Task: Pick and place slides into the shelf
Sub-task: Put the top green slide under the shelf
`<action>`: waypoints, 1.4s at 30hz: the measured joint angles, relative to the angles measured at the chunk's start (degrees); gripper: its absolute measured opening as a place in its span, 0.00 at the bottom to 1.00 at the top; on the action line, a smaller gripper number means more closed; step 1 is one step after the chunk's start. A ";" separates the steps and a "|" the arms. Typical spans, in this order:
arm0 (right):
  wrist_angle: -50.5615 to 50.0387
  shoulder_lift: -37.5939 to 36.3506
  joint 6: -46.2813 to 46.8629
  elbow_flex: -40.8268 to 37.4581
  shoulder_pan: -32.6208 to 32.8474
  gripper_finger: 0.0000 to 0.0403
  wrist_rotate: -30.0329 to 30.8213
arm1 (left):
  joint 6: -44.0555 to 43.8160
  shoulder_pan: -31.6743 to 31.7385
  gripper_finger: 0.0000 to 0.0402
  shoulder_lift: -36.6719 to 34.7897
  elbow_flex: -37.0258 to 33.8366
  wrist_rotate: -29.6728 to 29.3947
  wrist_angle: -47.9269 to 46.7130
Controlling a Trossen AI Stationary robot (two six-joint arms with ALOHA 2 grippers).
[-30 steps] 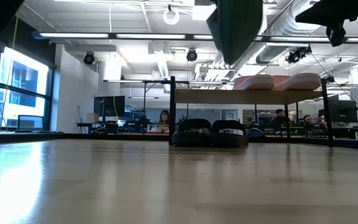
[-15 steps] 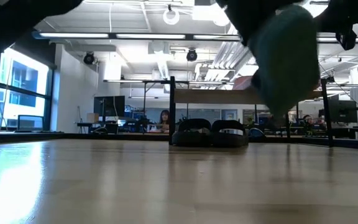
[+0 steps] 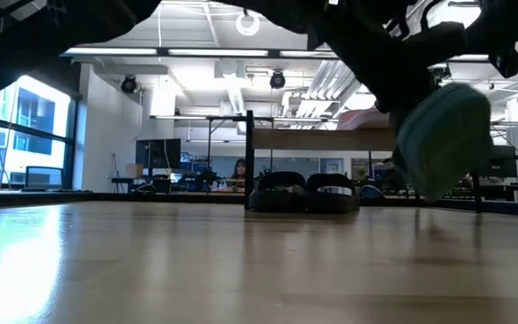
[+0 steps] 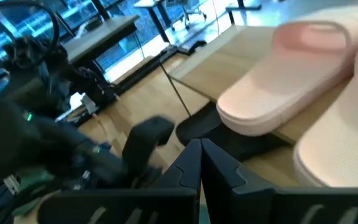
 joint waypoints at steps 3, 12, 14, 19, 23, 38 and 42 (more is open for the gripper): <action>-2.04 0.01 1.30 0.00 -0.02 0.00 -0.83 | 0.36 0.48 0.00 0.06 0.00 0.61 -0.35; -4.94 0.11 1.29 0.00 0.00 0.00 -1.31 | 5.89 0.44 0.00 2.31 0.10 -0.53 -3.80; -5.24 0.09 1.21 0.00 -0.02 0.00 -1.16 | 7.69 0.03 0.00 2.53 0.07 -1.77 -4.10; -6.13 0.09 1.14 0.00 -0.02 0.00 -1.50 | 11.89 -0.86 0.00 4.02 0.04 -3.88 -3.16; -6.15 0.10 1.14 0.00 -0.01 0.00 -1.59 | 15.81 -1.43 0.00 4.59 0.11 -6.00 -2.93; -6.89 0.11 1.26 -0.02 0.00 0.00 -3.07 | 13.90 -1.46 0.26 4.74 -0.09 -6.97 -3.28; -6.88 0.11 1.27 -0.02 -0.01 0.00 -3.07 | 12.65 -1.49 0.37 4.78 0.43 -7.27 -3.37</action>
